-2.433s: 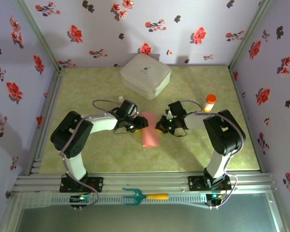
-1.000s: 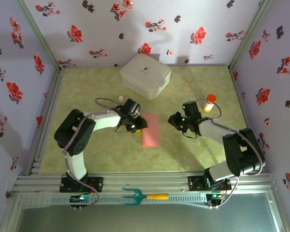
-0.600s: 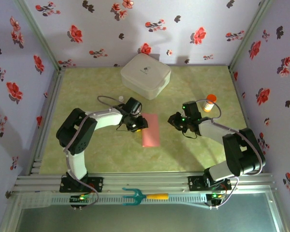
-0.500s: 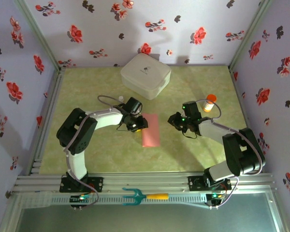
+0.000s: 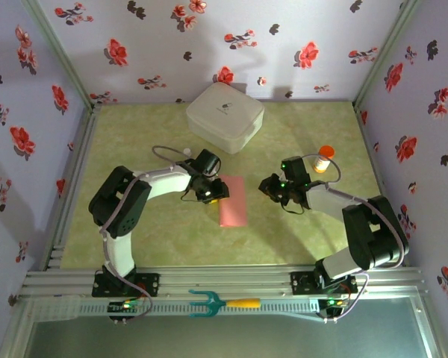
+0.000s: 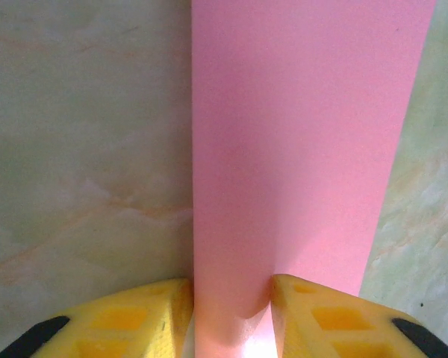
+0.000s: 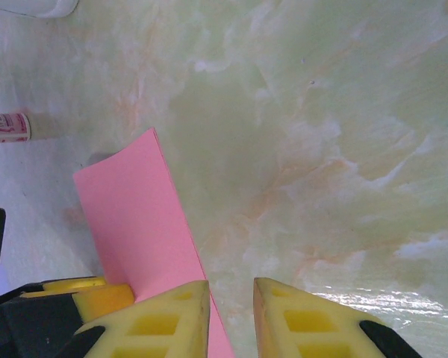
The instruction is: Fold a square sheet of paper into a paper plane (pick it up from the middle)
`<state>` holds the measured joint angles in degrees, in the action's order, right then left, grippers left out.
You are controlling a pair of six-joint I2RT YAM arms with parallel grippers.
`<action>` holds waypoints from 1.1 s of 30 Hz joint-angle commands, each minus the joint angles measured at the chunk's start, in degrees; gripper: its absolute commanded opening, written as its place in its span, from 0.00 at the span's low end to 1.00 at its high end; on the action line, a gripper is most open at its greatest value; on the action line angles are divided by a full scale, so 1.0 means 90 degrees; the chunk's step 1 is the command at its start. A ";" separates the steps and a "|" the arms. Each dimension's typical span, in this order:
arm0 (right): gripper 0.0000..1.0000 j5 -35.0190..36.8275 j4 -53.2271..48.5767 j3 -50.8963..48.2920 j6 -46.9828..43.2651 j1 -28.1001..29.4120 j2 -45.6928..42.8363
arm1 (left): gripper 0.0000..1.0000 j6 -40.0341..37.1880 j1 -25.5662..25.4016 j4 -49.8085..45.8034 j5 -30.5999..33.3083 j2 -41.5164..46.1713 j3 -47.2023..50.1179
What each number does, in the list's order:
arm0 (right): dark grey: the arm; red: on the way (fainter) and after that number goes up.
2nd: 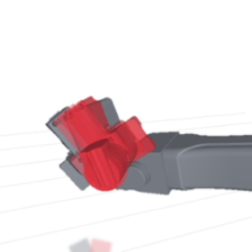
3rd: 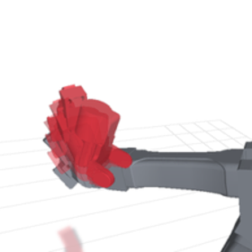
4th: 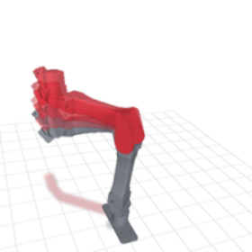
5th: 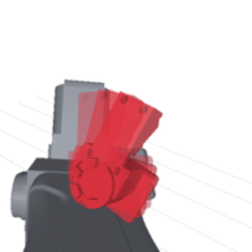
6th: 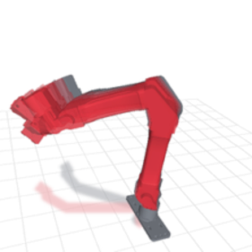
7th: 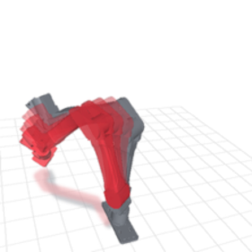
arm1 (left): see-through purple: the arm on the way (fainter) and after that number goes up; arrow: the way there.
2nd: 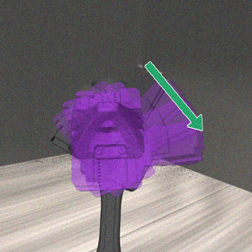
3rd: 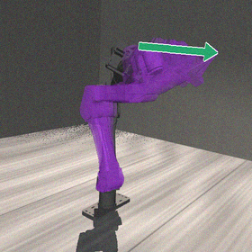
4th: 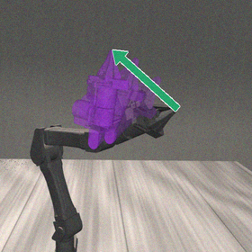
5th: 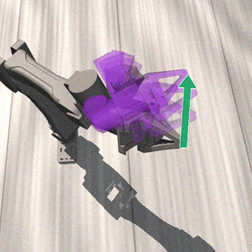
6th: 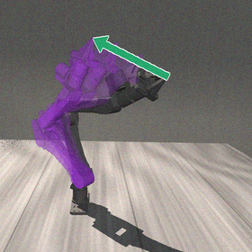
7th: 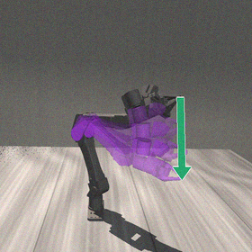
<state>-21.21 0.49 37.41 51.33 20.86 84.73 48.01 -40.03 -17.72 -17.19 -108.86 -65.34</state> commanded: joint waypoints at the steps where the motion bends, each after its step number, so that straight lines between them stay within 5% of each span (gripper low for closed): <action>1: 0.24 -0.0092 0.0121 0.0010 0.0088 -0.0021 0.0078 | 0.37 -0.0265 0.0030 -0.0336 0.0698 -0.0490 0.0085; 20: 0.23 -0.0304 0.0298 0.0013 0.0107 -0.0015 0.0199 | 0.37 -0.0158 0.0027 -0.0283 0.0748 -0.0524 0.0112; 33: 0.02 -0.0824 0.0054 0.0765 -0.0327 0.0578 0.1037 | 0.37 -0.0168 0.0030 -0.0283 0.0730 -0.0536 0.0102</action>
<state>-27.31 3.07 41.60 50.50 25.15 92.99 47.62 -40.12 -18.11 -16.99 -109.08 -65.65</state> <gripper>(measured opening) 0.057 0.371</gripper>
